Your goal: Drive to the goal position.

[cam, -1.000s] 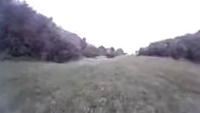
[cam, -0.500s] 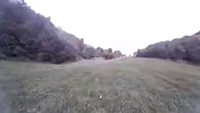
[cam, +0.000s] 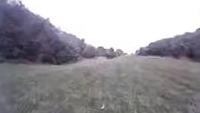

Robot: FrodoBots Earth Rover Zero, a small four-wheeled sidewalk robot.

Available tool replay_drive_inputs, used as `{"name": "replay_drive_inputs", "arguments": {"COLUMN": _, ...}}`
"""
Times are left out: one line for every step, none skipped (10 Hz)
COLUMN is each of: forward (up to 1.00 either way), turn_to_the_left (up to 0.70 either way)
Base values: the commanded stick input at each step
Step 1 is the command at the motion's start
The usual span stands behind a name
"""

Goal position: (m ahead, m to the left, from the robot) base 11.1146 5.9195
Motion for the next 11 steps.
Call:
{"name": "replay_drive_inputs", "arguments": {"forward": 0.70, "turn_to_the_left": 0.00}}
{"name": "replay_drive_inputs", "arguments": {"forward": 0.70, "turn_to_the_left": 0.00}}
{"name": "replay_drive_inputs", "arguments": {"forward": 0.70, "turn_to_the_left": 0.00}}
{"name": "replay_drive_inputs", "arguments": {"forward": 0.70, "turn_to_the_left": 0.00}}
{"name": "replay_drive_inputs", "arguments": {"forward": 0.70, "turn_to_the_left": -0.26}}
{"name": "replay_drive_inputs", "arguments": {"forward": 0.70, "turn_to_the_left": -0.22}}
{"name": "replay_drive_inputs", "arguments": {"forward": 0.70, "turn_to_the_left": -0.14}}
{"name": "replay_drive_inputs", "arguments": {"forward": 0.70, "turn_to_the_left": -0.07}}
{"name": "replay_drive_inputs", "arguments": {"forward": 0.70, "turn_to_the_left": 0.00}}
{"name": "replay_drive_inputs", "arguments": {"forward": 0.70, "turn_to_the_left": 0.00}}
{"name": "replay_drive_inputs", "arguments": {"forward": 0.70, "turn_to_the_left": -0.12}}
